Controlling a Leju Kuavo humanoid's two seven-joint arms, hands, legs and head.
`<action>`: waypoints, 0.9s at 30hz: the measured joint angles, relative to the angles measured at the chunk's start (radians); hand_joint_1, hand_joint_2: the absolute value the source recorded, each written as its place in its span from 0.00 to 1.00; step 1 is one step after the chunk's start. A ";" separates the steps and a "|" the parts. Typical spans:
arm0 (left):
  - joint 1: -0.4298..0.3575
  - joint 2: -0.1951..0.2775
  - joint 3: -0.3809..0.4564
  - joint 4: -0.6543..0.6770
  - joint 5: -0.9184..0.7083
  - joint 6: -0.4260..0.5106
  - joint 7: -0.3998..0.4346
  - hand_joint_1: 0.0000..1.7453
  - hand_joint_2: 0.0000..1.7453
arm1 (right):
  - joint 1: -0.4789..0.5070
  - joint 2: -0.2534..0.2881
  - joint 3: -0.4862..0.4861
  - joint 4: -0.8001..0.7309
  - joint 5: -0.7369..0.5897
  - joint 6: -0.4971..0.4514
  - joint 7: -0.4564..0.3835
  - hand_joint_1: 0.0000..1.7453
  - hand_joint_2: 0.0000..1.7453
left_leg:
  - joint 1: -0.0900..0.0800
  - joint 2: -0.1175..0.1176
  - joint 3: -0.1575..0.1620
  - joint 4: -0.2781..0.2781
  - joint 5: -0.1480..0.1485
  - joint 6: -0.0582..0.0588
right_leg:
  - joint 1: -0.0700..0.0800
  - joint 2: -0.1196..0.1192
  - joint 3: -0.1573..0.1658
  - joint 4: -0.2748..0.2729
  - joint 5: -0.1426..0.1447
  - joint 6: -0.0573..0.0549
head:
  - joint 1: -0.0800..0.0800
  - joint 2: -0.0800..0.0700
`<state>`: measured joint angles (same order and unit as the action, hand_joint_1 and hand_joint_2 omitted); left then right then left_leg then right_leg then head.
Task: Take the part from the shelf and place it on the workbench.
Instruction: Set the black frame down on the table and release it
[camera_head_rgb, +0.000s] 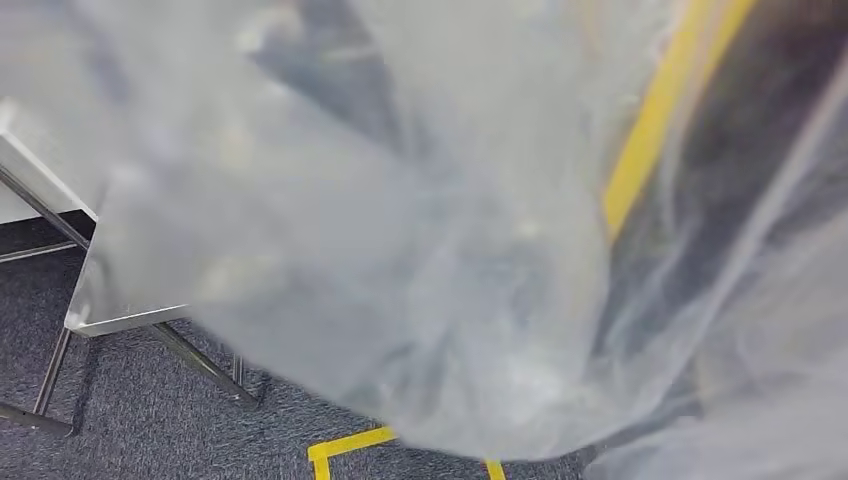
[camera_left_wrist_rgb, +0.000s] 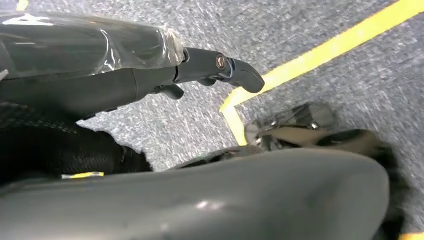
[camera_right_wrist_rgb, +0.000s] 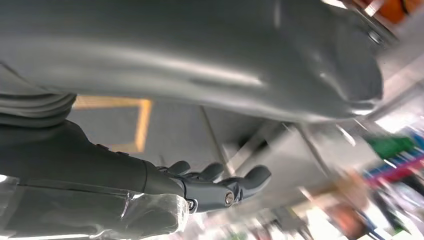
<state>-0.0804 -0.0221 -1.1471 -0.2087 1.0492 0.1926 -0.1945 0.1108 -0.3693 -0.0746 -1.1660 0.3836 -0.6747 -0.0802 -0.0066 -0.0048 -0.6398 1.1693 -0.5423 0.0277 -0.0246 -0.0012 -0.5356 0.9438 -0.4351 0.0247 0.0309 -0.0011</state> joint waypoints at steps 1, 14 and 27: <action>0.000 0.000 0.000 0.000 0.000 0.000 0.000 0.00 0.00 | -0.017 0.022 0.000 0.068 -0.025 0.007 -0.026 0.00 0.00 | 0.001 0.000 -0.024 0.059 -0.023 -0.002 | 0.000 0.000 -0.005 0.000 0.003 0.000 | 0.000 0.000; 0.000 0.000 -0.006 0.000 -0.032 -0.012 0.008 0.00 0.00 | -0.125 0.255 0.002 0.663 -0.103 0.327 0.127 0.00 0.00 | 0.002 0.003 0.122 -0.246 0.128 0.051 | 0.004 0.003 -0.077 0.133 -0.074 0.042 | 0.003 0.000; -0.007 0.004 -0.017 0.000 -0.049 -0.021 0.022 0.00 0.00 | -0.160 0.364 0.014 0.856 -0.060 0.421 0.258 0.00 0.00 | 0.002 0.003 0.069 -0.206 0.146 0.008 | 0.008 0.003 0.053 -0.012 -0.027 0.006 | 0.001 0.000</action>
<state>-0.0879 -0.0177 -1.1645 -0.2087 1.0003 0.1720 -0.1723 -0.0487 -0.0049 -0.0603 -0.3097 0.3231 -0.2532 0.1781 -0.0045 -0.0022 -0.5704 0.9631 -0.3965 0.0355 -0.0164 0.0015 -0.4822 0.9314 -0.4616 0.0303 0.0318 -0.0011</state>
